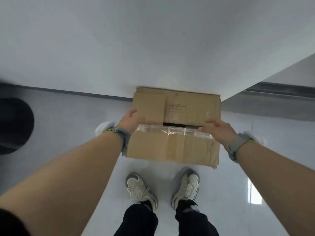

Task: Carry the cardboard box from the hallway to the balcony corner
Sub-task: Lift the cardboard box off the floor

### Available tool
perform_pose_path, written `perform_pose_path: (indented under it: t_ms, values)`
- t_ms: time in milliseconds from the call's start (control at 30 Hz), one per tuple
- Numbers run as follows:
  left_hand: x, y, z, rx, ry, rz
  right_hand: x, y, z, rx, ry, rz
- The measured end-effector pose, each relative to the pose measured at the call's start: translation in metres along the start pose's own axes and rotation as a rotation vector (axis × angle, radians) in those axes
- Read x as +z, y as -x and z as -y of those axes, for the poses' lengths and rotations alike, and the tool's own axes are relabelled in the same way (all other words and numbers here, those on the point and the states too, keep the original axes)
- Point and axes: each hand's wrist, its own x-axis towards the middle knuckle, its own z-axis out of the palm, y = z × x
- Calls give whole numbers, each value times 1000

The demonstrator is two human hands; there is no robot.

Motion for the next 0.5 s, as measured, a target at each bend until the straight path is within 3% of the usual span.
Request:
perform_pose_path:
  t_ms: [133,500]
  values:
    - [4,-18,13,37,-68,-132,8,-25,-20,20,78,-74]
    - [18,-56,38,-56,-157,-176,24,-70,-44,64,278,-112]
